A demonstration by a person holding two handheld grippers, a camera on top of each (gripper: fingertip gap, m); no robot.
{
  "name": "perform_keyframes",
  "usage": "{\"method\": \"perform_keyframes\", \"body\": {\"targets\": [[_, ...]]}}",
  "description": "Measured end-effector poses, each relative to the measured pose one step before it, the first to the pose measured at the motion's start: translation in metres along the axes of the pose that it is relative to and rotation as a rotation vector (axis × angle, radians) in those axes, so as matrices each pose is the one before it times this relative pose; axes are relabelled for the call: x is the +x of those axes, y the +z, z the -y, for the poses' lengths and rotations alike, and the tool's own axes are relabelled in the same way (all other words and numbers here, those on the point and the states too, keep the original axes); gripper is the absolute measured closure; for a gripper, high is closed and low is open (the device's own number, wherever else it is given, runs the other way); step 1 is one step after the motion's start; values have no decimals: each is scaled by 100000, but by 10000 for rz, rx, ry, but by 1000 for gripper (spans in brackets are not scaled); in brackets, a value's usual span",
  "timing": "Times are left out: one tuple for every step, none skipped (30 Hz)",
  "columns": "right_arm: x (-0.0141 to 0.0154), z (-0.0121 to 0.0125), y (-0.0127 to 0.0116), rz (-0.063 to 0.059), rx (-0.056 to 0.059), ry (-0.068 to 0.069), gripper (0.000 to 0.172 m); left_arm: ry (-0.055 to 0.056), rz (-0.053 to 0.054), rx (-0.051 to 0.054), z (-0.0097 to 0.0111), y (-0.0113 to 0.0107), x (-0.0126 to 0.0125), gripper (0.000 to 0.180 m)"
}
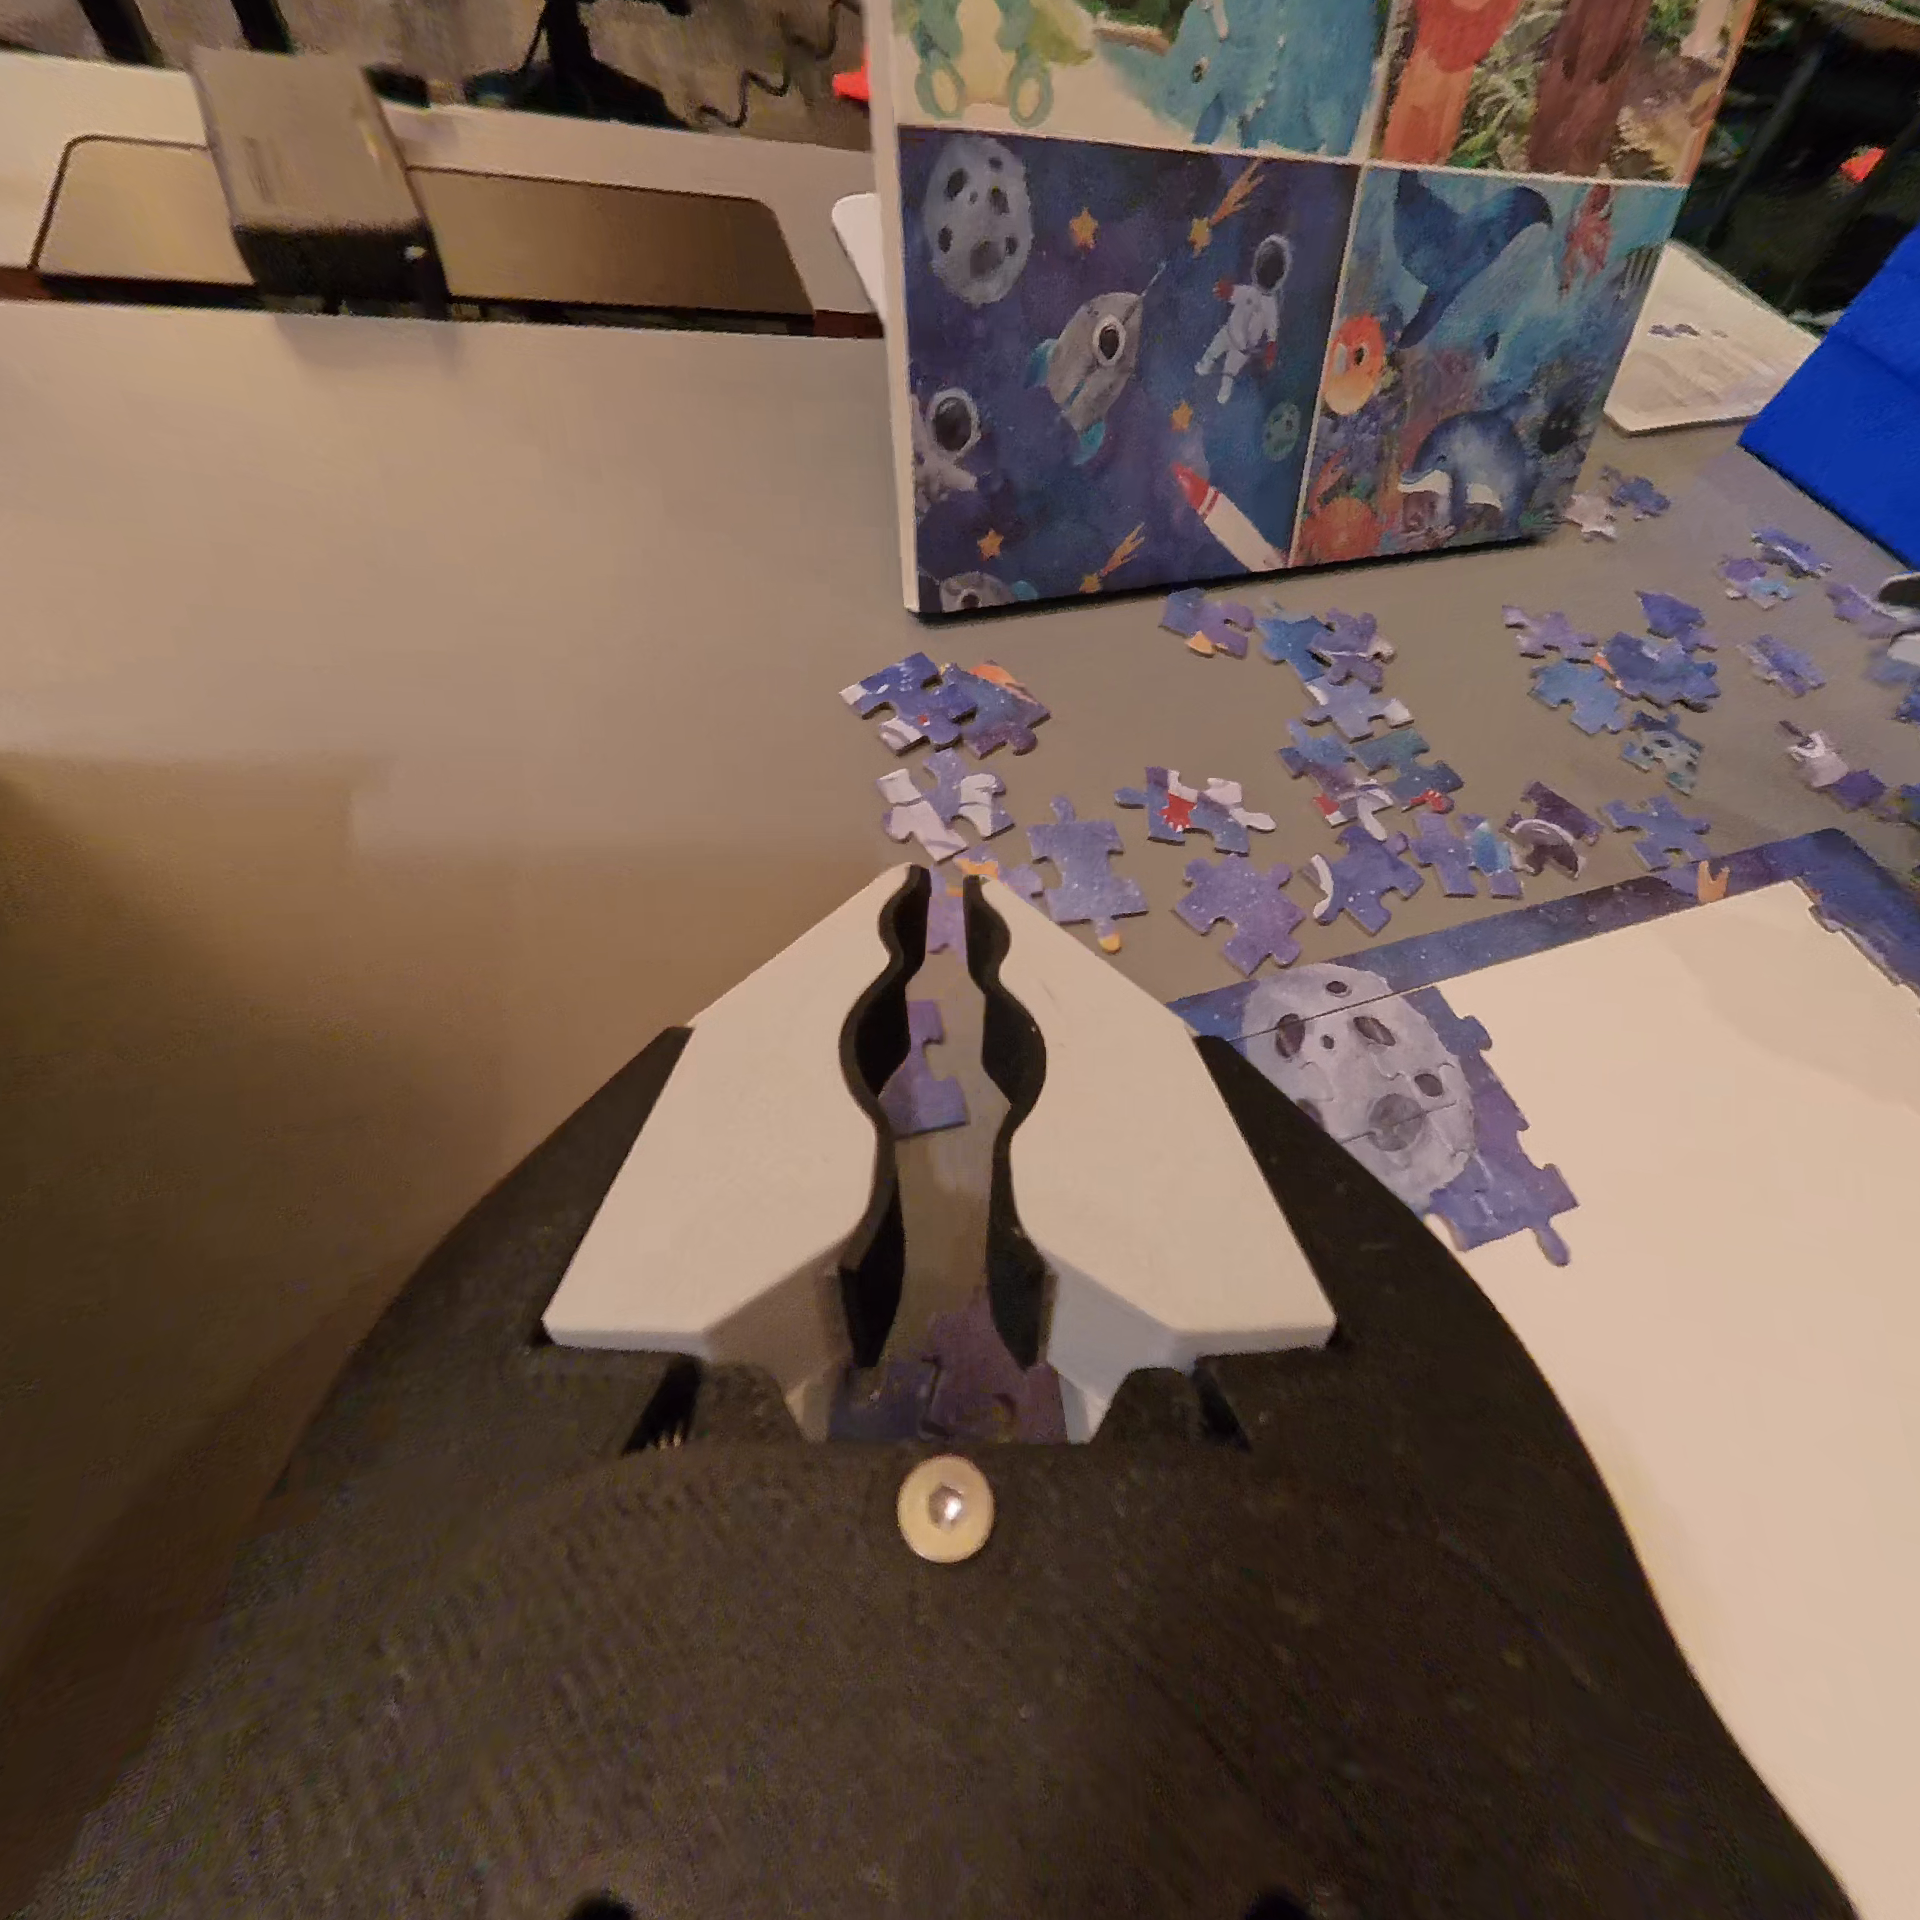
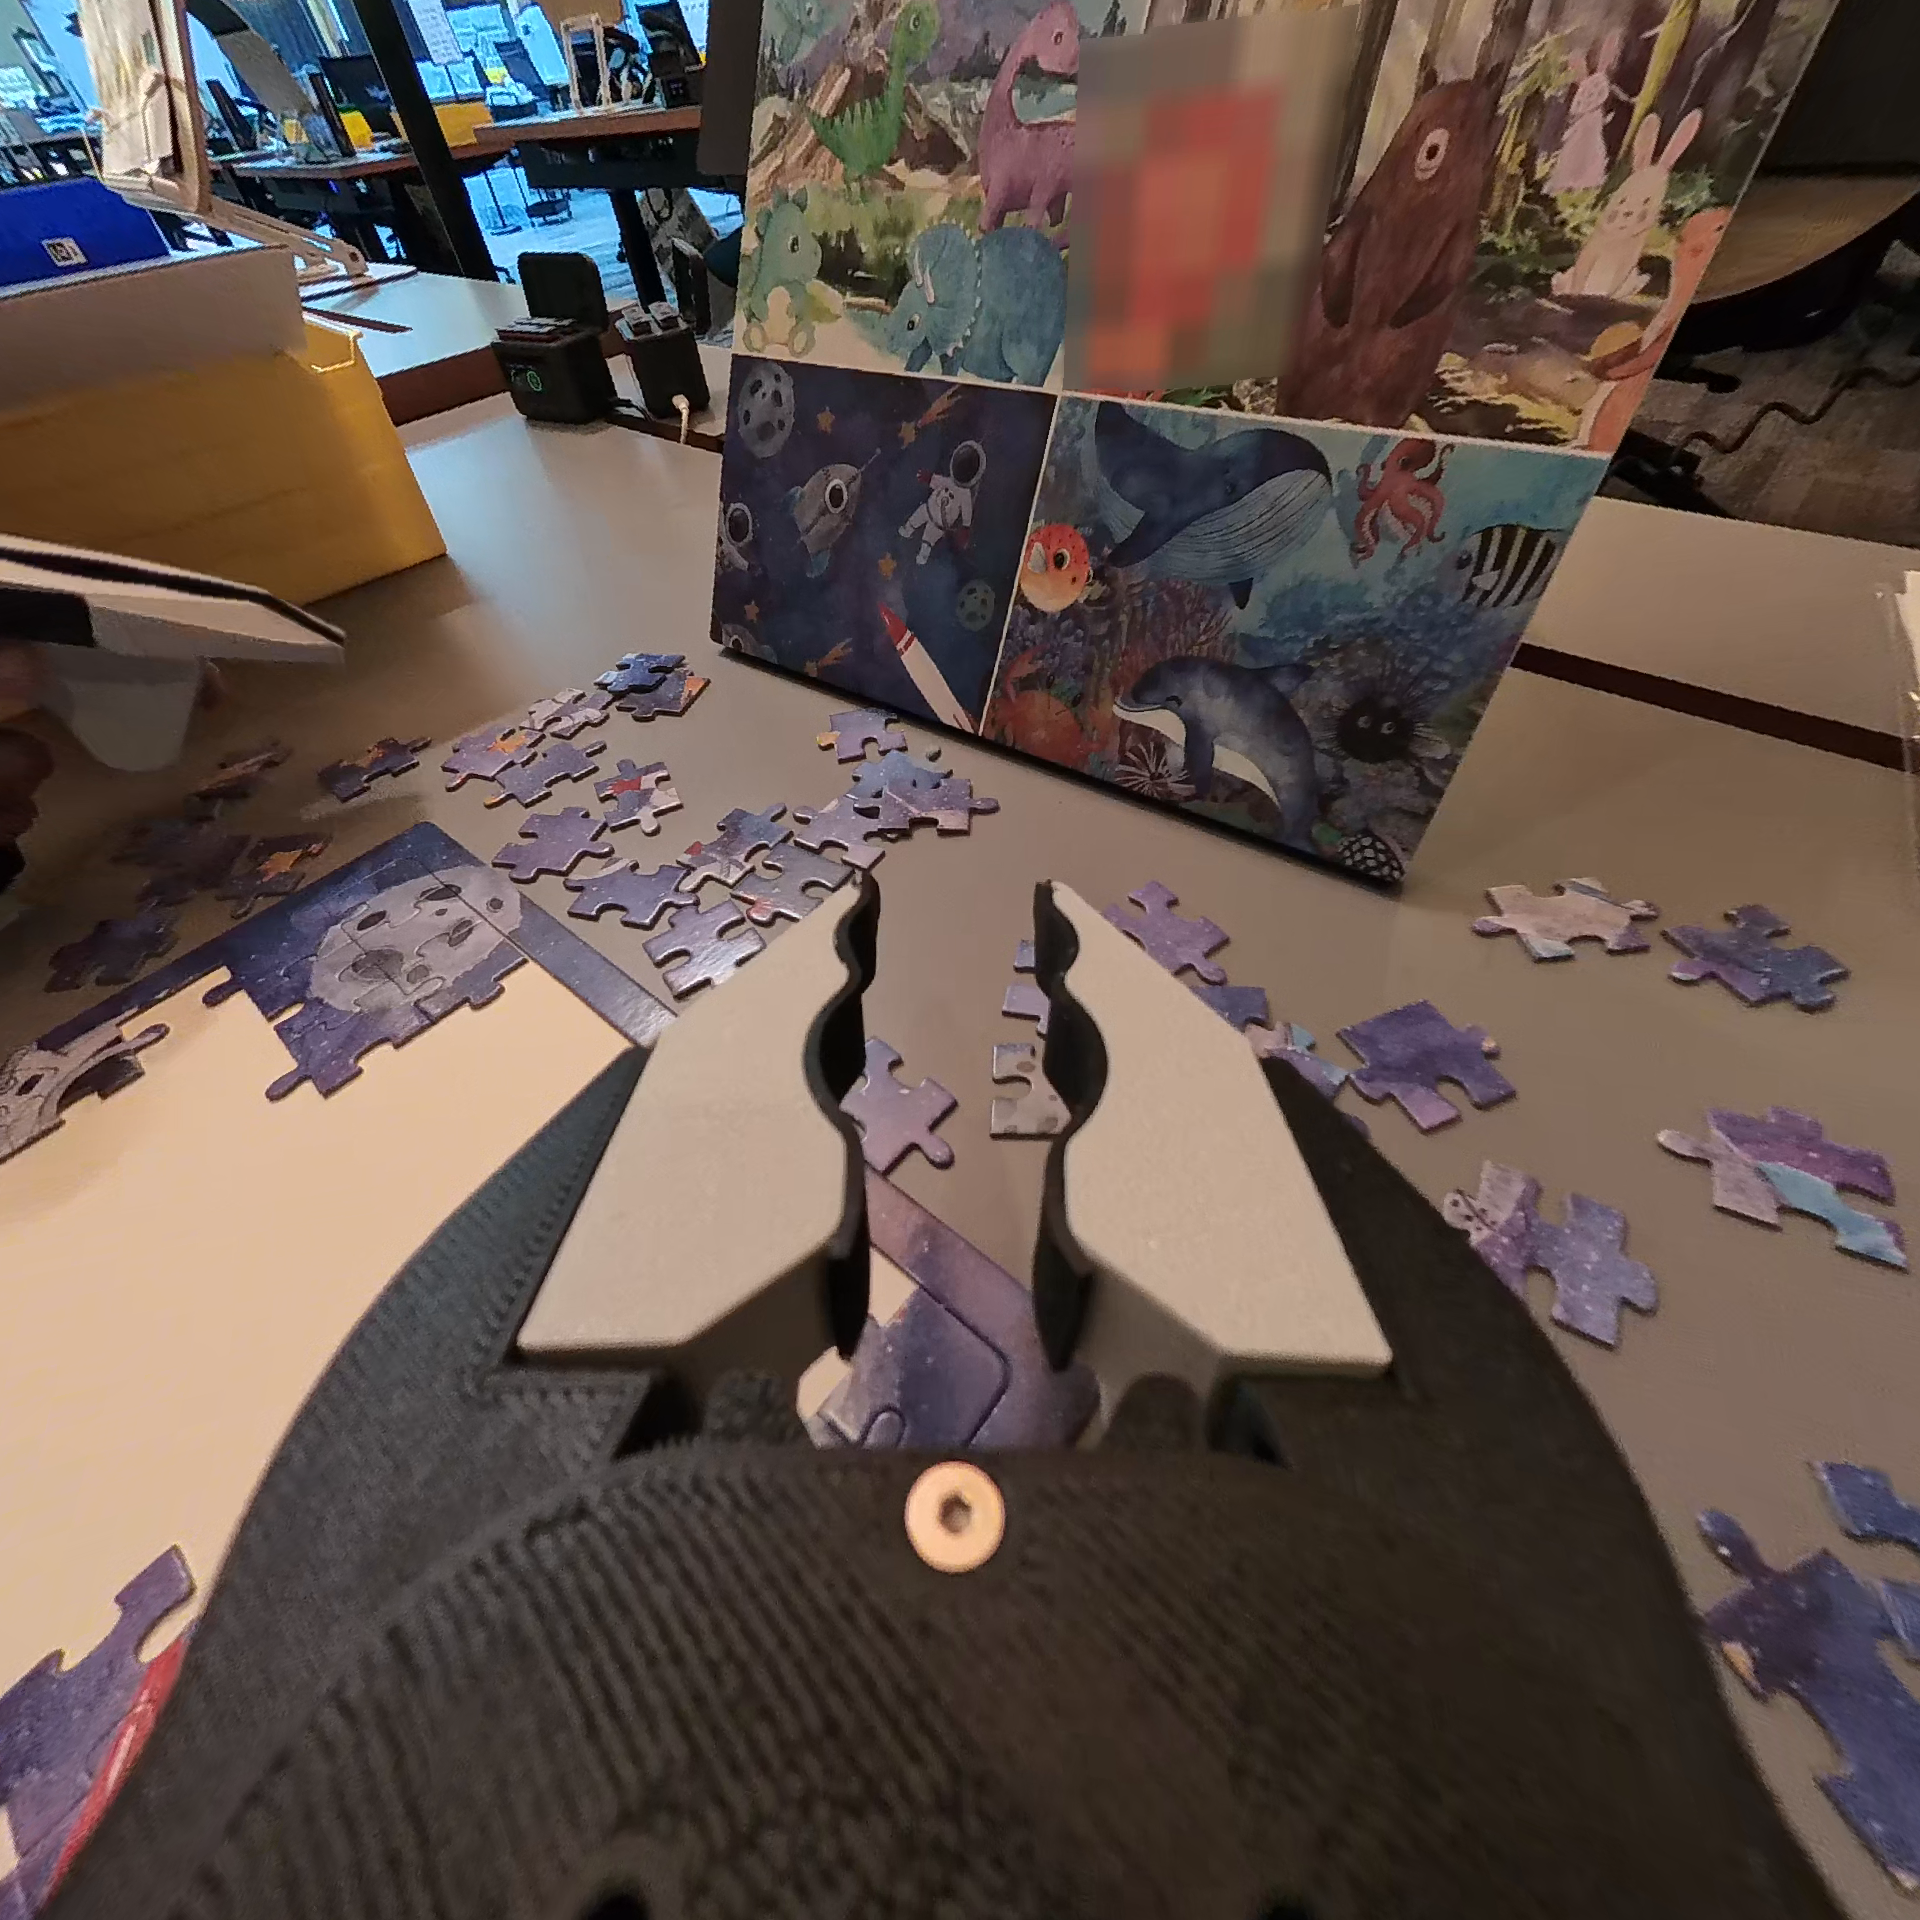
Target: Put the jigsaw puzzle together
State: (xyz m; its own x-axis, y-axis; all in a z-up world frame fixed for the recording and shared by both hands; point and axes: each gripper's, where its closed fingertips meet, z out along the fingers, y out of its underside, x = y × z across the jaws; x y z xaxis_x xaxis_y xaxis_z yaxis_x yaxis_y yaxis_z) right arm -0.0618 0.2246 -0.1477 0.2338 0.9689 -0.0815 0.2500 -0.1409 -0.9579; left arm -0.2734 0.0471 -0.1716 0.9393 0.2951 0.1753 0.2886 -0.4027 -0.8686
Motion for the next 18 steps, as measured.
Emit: {"method": "perform_keyframes", "body": {"targets": [[13, -44, 19, 1, -17, 3, 143, 77, -110, 11, 286, 41, 446, 176], [23, -55, 28, -10, -18, -5, 143, 92, -144, -35, 241, 83, 519, 175], [55, -53, 7, -21, -21, -9, 143, 104, -155, -63, 222, 124, 536, 175], [69, -28, -12, -28, -13, -10, 143, 116, -140, -58, 229, 151, 522, 174], [89, -7, -33, -36, 0, -13, 143, 131, -122, -40, 263, 161, 502, 174], [123, -8, -47, -43, 1, -14, 144, 134, -100, -14, 284, 168, 475, 173], [123, -29, -56, -34, -6, -13, 145, 130, -81, -3, 295, 177, 433, 172], [130, -26, -75, -24, -9, -8, 147, 133, -58, 0, 311, 185, 365, 172], [144, -28, -74, -27, -2, -5, 150, 127, -35, 8, 362, 205, 298, 171], [137, -14, -76, -28, 2, -7, 153, 111, -40, 35, 456, 228, 281, 171], [127, -17, -81, -30, 2, -16, 156, 96, -74, 61, 514, 234, 296, 171], [131, -25, -78, -36, -5, -26, 159, 78, -101, 72, 505, 237, 335, 171], [119, -35, -60, -37, -16, -32, 162, 67, -112, 53, 412, 252, 344, 171], [106, -55, -49, -35, -27, -37, 166, 68, -103, 26, 306, 281, 327, 171], [108, -65, -47, -42, -35, -45, 169, 68, -93, -12, 167, 325, 280, 171], [122, -78, -32, -58, -41, -52, 172, 67, -80, -49, 52, 322, 239, 171], [145, -84, -28, -77, -47, -52, 172, 63, -69, -85, -60, 320, 194, 171], [166, -89, -19, -84, -54, -45, 172, 71, -66, -126, -135, 261, 157, 173]]}}
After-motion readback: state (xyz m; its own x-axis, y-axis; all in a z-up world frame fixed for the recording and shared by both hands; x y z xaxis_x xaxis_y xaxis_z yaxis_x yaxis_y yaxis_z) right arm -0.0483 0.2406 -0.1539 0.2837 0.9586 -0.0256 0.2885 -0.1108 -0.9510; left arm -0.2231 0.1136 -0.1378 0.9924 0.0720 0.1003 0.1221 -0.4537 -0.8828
